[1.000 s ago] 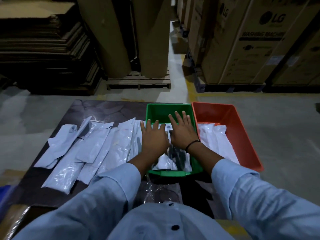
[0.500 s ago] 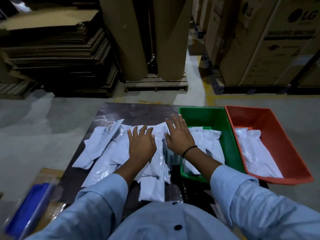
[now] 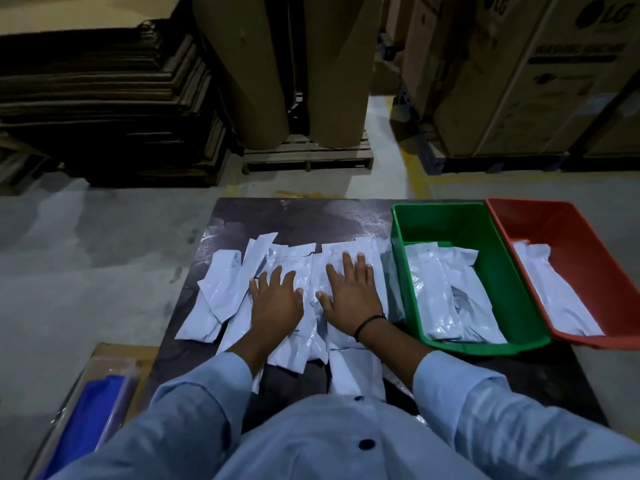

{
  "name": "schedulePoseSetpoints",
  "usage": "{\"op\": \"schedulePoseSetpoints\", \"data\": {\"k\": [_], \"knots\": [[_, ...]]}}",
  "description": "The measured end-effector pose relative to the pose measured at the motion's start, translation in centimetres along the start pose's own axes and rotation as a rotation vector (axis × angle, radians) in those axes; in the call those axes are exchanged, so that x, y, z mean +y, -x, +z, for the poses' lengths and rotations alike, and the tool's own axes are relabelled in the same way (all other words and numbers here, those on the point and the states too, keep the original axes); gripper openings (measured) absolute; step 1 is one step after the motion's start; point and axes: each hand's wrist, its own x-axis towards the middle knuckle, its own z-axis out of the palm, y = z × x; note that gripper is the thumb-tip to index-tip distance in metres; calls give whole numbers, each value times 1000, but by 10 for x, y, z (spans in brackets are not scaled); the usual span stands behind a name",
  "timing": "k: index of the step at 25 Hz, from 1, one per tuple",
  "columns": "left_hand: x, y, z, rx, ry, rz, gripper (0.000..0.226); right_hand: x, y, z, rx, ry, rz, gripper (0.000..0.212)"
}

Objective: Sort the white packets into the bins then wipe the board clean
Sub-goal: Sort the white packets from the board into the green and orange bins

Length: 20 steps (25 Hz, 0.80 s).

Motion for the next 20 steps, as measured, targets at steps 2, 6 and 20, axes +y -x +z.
{"op": "schedulePoseSetpoints", "data": {"k": [2, 6, 20], "knots": [[-9, -1, 6, -23, 42, -8, 61, -5, 3, 9, -8, 47, 47, 71], [-23, -8, 17, -78, 102, 26, 71, 6, 12, 26, -18, 88, 91, 75], [-23, -17, 30, -124, 157, 207, 66, 8, 31, 39, -26, 74, 163, 71]]}}
